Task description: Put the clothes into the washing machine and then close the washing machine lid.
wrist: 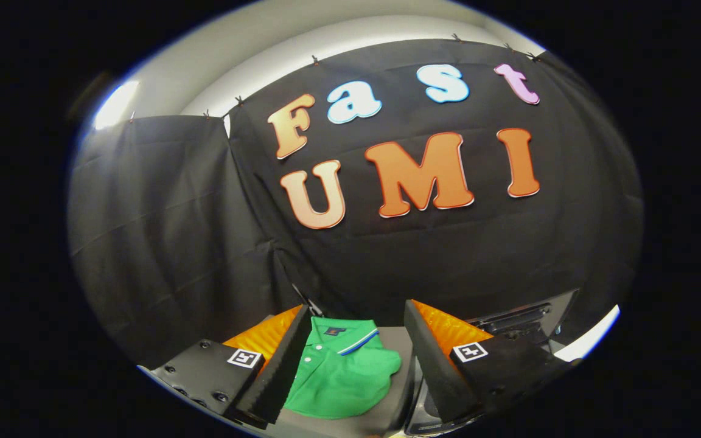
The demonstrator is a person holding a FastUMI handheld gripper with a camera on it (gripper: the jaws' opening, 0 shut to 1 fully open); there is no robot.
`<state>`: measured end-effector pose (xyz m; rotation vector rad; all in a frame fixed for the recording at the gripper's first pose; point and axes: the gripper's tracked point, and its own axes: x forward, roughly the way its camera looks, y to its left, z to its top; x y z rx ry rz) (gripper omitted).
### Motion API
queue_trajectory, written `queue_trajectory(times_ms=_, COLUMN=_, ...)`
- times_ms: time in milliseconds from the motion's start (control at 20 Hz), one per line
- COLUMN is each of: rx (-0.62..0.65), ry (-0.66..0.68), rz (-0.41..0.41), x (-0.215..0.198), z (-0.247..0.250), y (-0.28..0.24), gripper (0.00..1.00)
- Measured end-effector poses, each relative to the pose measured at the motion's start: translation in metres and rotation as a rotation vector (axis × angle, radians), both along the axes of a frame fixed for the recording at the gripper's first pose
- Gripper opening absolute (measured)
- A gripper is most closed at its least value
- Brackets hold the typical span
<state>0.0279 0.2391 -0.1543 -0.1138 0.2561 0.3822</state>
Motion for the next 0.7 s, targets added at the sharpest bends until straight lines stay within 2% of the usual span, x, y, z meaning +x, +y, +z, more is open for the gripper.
queue_trajectory(times_ms=250, rx=-0.058, ry=0.081, rz=0.070, x=-0.003, z=-0.049, y=0.045, gripper=0.99)
queue_trajectory(times_ms=700, rx=-0.194, ry=0.226, rz=0.064, x=-0.001, z=-0.153, y=0.076, gripper=0.99)
